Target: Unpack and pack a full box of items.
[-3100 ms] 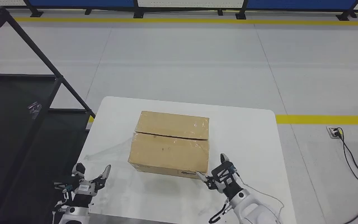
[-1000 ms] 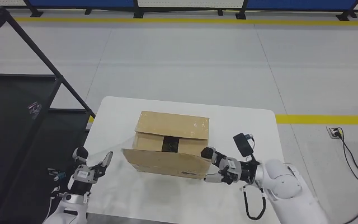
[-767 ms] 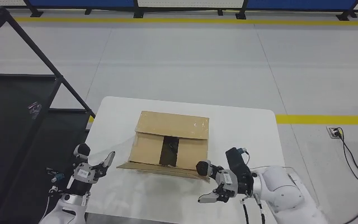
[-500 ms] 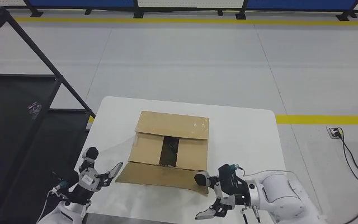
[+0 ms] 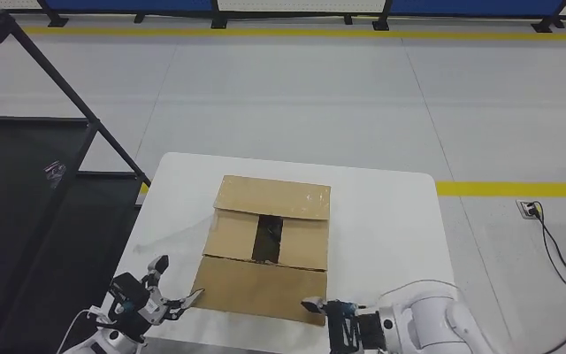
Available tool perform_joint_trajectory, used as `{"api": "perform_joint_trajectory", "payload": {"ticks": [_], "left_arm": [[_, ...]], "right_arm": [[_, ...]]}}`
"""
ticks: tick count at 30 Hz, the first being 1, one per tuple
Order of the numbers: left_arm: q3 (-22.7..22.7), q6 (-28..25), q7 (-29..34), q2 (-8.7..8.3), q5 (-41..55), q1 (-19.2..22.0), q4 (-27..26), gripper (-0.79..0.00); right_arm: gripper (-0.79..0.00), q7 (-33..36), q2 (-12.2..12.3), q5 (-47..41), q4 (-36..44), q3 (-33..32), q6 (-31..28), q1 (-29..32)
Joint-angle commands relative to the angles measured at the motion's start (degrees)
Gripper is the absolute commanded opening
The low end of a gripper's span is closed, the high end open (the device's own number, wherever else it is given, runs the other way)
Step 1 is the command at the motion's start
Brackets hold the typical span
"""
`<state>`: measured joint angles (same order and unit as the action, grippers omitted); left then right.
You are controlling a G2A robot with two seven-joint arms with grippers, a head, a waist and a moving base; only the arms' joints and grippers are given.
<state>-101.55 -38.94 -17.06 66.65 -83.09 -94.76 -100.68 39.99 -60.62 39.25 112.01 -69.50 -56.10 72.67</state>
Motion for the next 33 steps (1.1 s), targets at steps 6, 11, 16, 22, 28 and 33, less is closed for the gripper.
{"api": "perform_joint_trajectory", "payload": {"ticks": [6, 11, 16, 22, 28, 33], "left_arm": [[1.67, 1.68, 0.54, -0.15, -1.42, 1.05, 2.49, 0.000], [2.56, 2.43, 1.29, -0.23, -2.18, 1.67, 3.76, 0.000], [2.56, 2.43, 1.29, -0.23, -2.18, 1.67, 3.76, 0.000], [2.56, 2.43, 1.29, -0.23, -2.18, 1.67, 3.76, 0.000], [2.56, 2.43, 1.29, -0.23, -2.18, 1.67, 3.76, 0.000], [3.11, 4.43, 1.75, -0.18, -2.18, 1.70, 3.30, 0.000]], "right_arm": [[0.000, 1.89, -0.02, -18.57, -2.93, -0.01, 18.32, -4.19], [0.000, 2.40, -0.99, -29.21, -7.85, 2.27, 33.39, -9.97], [0.000, 2.52, -2.25, -38.87, -16.36, 5.42, 38.36, -15.57], [0.000, 2.96, -2.33, -39.07, -17.42, 5.67, 38.78, -16.28], [0.000, 2.96, -2.33, -39.07, -17.42, 5.67, 38.78, -16.28], [0.000, -0.30, -2.88, -41.35, -19.13, 6.51, 44.08, -16.59]]}}
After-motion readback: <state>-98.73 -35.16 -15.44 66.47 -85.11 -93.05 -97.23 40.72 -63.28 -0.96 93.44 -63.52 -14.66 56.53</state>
